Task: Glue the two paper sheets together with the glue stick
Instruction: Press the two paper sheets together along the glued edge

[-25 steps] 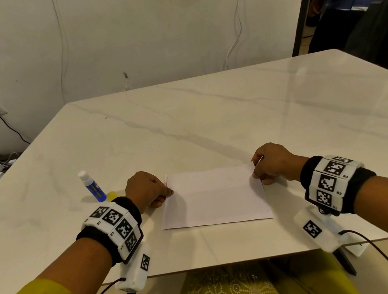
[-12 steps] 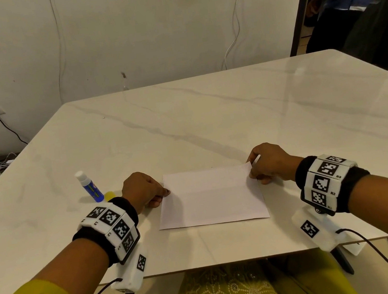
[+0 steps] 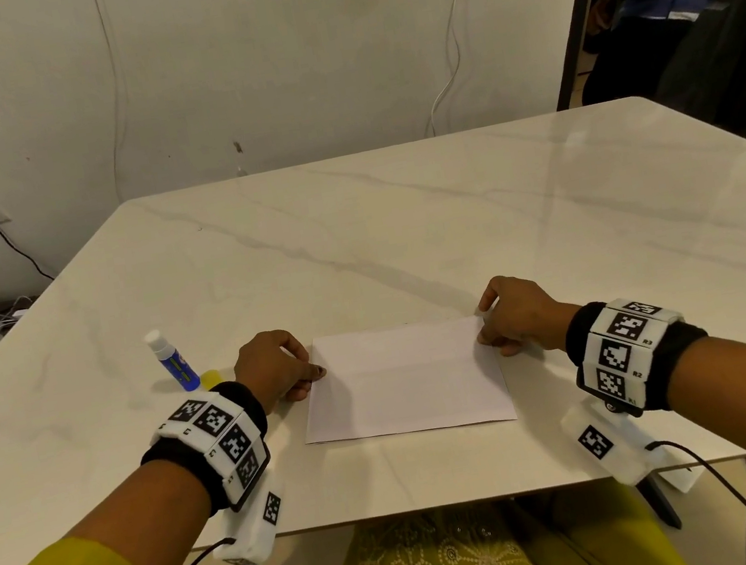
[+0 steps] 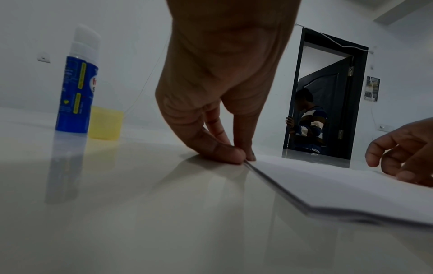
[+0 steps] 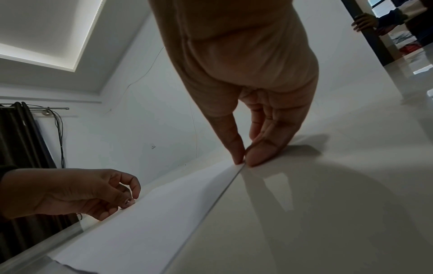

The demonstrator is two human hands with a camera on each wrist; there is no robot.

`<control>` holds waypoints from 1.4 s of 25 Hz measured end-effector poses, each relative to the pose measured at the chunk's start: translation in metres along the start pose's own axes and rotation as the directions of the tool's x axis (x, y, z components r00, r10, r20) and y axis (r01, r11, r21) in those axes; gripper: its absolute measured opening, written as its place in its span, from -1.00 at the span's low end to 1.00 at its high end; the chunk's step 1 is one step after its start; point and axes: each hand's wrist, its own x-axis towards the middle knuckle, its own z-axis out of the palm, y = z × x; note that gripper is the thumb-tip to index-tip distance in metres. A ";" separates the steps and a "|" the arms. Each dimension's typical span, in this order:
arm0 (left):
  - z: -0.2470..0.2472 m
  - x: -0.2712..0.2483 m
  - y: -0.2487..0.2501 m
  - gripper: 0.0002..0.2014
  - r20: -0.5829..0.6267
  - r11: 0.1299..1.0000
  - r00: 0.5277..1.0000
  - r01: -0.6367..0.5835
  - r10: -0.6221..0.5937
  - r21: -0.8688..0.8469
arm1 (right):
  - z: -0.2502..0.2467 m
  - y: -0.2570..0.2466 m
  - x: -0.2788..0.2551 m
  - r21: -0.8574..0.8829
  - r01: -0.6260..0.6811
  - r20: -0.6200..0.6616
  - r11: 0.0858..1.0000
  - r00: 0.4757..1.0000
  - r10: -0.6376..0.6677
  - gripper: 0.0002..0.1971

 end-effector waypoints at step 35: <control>0.004 0.006 0.004 -0.78 0.038 0.999 0.998 0.044 -0.044 -0.009 | 0.002 -0.010 0.004 -0.356 0.217 0.012 0.909 0.974 -0.228 -0.68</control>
